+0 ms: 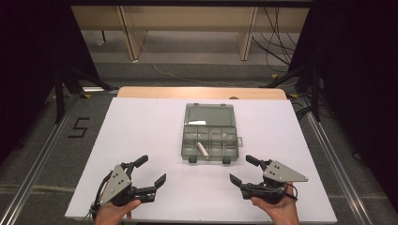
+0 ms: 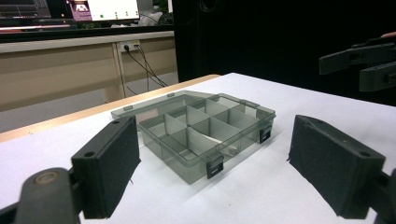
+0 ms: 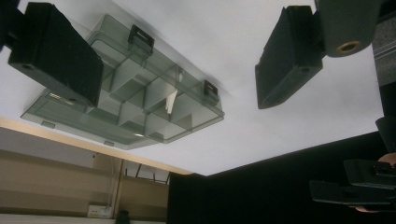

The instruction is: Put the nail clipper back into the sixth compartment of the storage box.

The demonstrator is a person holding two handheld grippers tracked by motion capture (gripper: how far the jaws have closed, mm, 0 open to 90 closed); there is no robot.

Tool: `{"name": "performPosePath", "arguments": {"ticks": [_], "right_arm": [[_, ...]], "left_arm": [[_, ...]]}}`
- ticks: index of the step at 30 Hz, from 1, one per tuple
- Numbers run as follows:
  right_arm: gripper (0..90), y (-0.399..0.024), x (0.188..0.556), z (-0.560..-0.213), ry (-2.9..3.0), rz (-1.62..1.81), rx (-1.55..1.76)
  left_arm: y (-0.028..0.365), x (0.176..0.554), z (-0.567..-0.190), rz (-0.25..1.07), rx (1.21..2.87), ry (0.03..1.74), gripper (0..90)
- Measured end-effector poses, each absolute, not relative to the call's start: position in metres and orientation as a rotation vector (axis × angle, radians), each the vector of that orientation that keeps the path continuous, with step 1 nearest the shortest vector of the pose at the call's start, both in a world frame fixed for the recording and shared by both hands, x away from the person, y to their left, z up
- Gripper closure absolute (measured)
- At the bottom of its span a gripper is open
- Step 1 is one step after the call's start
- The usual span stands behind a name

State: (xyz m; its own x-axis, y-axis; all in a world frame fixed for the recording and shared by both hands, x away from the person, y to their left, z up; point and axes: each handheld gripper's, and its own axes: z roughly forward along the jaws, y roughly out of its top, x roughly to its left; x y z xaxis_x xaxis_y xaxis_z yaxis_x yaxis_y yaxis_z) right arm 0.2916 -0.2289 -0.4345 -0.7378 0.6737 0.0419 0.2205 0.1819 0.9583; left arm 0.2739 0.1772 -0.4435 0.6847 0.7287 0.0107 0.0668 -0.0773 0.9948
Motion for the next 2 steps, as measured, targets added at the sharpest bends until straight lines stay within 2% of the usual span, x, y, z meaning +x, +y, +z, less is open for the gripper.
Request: {"name": "performPosePath", "arguments": {"ticks": [2], "right_arm": [[16.6, -0.2291, 0.292, -0.4345, 2.075, 1.576, 0.843]], "left_arm": [[0.1774, 0.274, -0.4435, 0.621, 1.574, 0.672, 15.7]]}}
